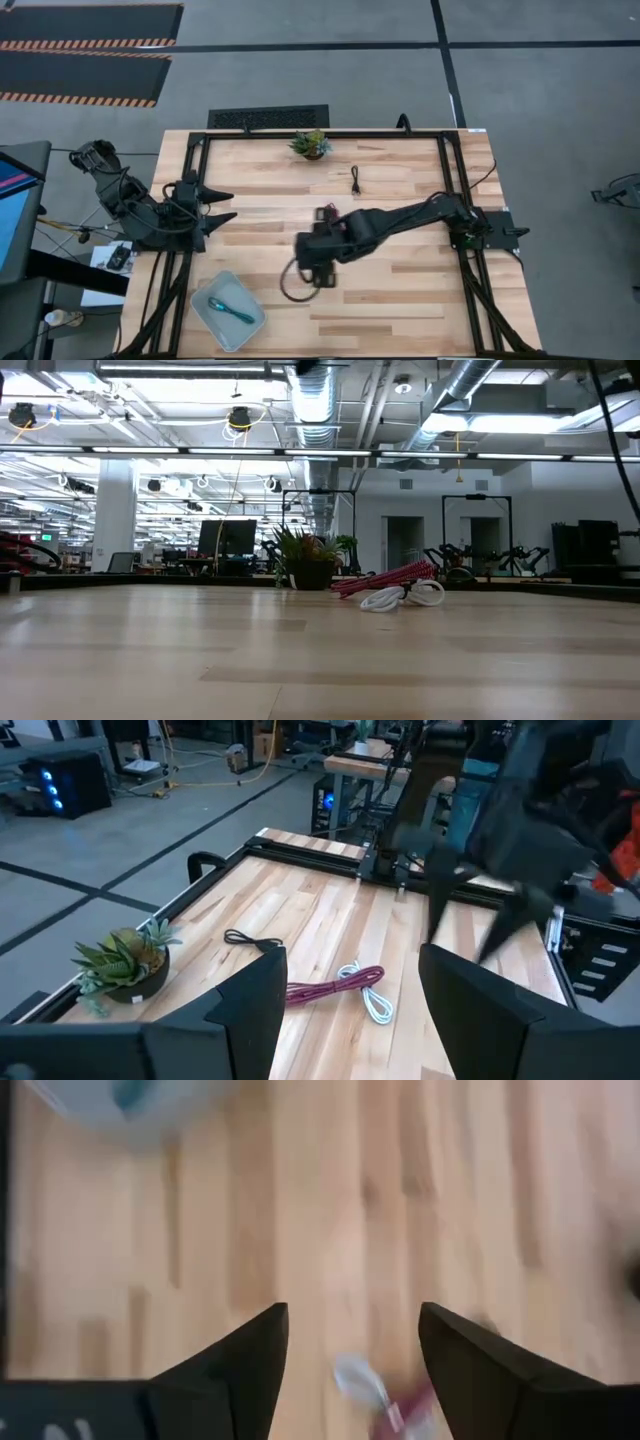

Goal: Pick and place USB-C Cables
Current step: Put the pink charger cable into the gray bin

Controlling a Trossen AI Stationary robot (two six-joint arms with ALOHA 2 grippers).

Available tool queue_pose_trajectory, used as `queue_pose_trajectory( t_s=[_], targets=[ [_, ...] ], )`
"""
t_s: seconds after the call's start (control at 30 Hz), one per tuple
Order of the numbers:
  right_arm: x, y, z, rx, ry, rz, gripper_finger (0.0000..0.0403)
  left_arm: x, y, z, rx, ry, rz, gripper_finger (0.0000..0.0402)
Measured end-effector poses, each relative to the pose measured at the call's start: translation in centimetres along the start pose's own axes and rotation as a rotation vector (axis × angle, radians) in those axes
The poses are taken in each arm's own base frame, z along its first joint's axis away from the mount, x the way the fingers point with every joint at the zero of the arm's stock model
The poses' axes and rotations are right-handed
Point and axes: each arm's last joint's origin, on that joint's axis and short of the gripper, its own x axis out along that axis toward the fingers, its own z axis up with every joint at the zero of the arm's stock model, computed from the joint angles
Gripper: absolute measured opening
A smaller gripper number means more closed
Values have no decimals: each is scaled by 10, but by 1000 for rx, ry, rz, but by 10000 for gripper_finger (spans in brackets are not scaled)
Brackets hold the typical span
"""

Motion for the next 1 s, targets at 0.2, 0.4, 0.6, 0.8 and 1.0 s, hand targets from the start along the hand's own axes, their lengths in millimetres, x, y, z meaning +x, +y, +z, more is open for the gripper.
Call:
queue_pose_trajectory(
  t_s=[0.2, 0.4, 0.6, 0.8, 1.0],
  targets=[
    [-24, 17, -35, -3, 89, -160, 249, 9, -4, -14, 7, 29, 28, 217],
    [-49, 31, -74, 26, 110, -180, 249, 26, -9, -37, -10, 84, 77, 217],
    [-73, 27, -112, 163, 23, -237, 249, 49, -20, -39, 11, 63, 35, 217],
    [-76, 25, -136, 258, -93, -192, 249, 91, -31, -31, 79, 39, -73, 217],
    [-64, 27, -150, 298, -94, -188, 249, 148, -20, -40, 112, 101, -85, 217]
  ],
)
